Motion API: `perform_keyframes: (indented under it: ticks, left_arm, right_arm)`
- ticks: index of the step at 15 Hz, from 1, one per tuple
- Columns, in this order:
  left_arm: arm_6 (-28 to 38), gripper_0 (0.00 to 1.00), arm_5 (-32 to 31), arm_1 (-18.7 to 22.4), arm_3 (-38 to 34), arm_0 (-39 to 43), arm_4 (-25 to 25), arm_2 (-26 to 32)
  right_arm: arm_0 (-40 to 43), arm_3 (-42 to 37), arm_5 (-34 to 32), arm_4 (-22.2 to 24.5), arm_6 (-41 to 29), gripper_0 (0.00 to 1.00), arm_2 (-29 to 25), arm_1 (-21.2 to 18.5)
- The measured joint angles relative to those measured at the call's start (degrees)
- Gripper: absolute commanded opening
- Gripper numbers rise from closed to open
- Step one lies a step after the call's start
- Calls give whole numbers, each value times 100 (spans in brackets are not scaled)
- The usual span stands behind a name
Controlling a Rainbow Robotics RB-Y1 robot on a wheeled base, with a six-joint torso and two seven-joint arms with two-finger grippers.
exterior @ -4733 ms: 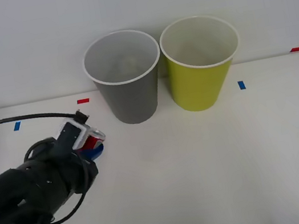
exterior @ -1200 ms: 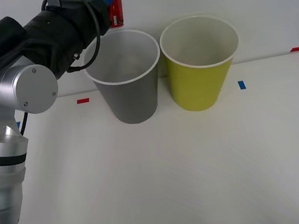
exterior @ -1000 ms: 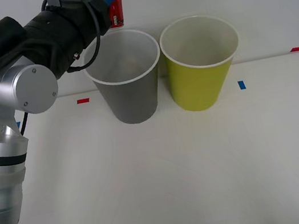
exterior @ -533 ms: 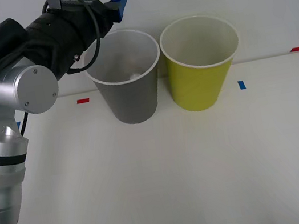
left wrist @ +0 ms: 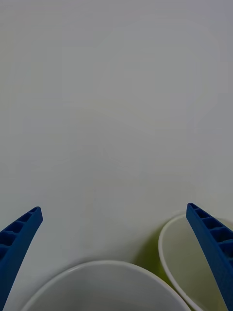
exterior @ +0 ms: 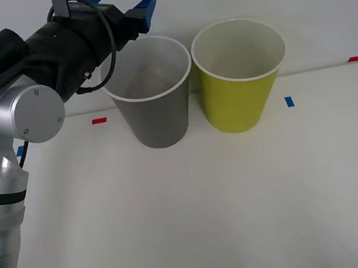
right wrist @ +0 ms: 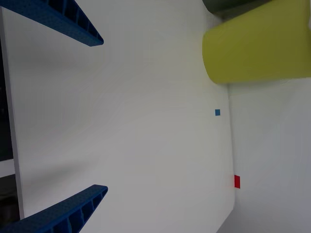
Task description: Put cans in the gray bin and PET bottles in the light green bin.
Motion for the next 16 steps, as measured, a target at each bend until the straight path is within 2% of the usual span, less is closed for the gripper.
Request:
perform_keyframes:
  ticks: [5,9,11,16]
  left_arm:
    - [-22,100,-132,477,-1348,1367,140,66]
    - [-54,100,-156,590,-2221,2416,176,443]
    - [-77,100,-256,595,-2462,2891,143,545]
    - [-148,100,-1231,594,-2560,4129,190,573]
  right_arm:
    - [0,0,0,0,0,100,0,0]
    - [0,0,0,0,0,100,0,0]
    - [0,0,0,0,0,100,0,0]
    - [0,0,0,0,0,100,0,0]
